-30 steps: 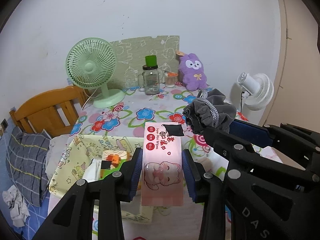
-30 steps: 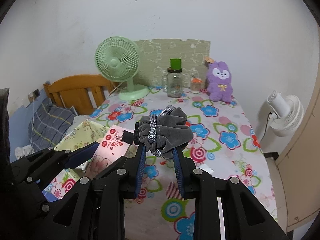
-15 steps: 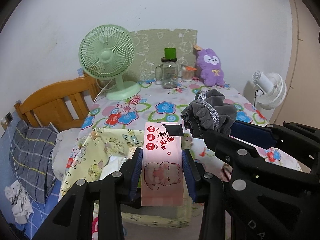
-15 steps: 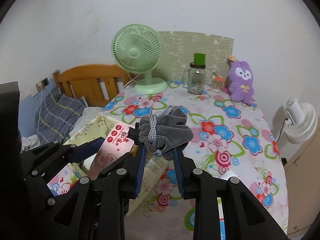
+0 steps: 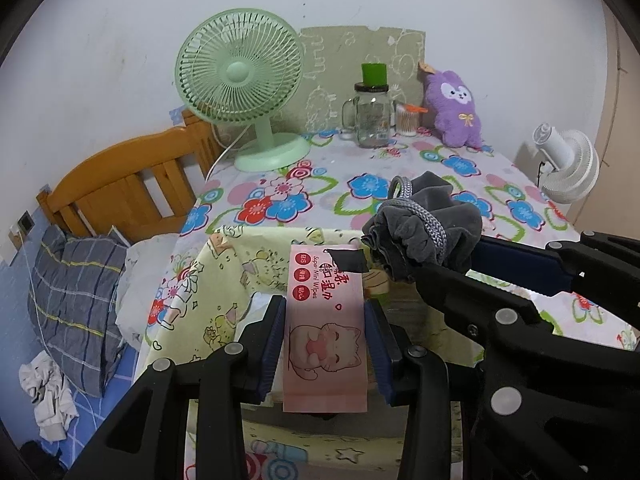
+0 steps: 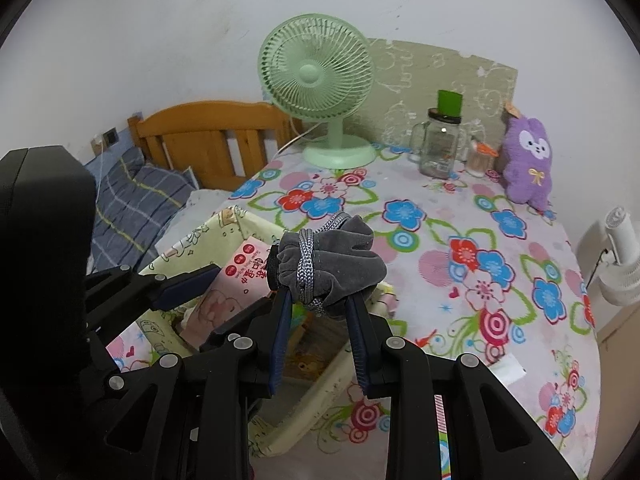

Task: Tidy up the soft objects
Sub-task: 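Carry the pink wipes pack with the left tool while the right tool carries the glove to the box, then open the left tool over the box while the right tool drops the glove in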

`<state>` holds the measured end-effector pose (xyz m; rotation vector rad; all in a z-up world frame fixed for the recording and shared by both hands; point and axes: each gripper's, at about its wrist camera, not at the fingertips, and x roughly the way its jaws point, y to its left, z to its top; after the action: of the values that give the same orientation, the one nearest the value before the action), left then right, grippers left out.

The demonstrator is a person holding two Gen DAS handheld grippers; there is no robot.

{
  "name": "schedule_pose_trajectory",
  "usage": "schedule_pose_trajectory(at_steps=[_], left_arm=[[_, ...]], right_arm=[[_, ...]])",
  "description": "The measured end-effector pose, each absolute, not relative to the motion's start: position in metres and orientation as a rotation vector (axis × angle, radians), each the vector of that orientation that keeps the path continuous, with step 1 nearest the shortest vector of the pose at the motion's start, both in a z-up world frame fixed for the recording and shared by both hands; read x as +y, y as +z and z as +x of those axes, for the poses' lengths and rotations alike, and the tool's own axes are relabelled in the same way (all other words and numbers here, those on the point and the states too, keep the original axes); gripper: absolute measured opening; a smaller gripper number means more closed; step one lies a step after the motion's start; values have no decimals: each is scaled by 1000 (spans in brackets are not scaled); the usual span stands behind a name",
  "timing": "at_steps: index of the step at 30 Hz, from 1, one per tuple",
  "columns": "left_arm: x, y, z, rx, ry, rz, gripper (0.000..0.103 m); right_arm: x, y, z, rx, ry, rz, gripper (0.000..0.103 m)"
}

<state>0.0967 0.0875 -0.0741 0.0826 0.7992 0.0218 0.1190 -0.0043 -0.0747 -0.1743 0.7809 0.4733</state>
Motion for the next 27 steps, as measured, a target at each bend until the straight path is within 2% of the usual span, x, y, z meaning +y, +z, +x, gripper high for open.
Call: schedule_pose_trajectory(at_steps=[3,6,10,14,16,18,20,27], left_arm=[[92,-80,99,818,27,95,43],[96,-84,98,835,31,97,57],[99,-89,96,856,31,94,66],[101,-91,93,867,42,97,69],[101,-92,92,870,44,93,72],[101,-90,89,869,34,78,76],[100,-88,86,860,32,76,78],[90,-79,76,833,29,80,83]], right_arm=[[2,-80,122,798,489,-187,31],[7,-86,125,817,509,-192,31],[14,-91,124,835,537,-206,32],[18,-94,121,837,548,-236,36],[19,-94,119,830,543,-254,42],[18,-91,117,816,531,-262,59],[14,-88,115,798,512,-255,71],[0,-78,107,767,490,-240,80]])
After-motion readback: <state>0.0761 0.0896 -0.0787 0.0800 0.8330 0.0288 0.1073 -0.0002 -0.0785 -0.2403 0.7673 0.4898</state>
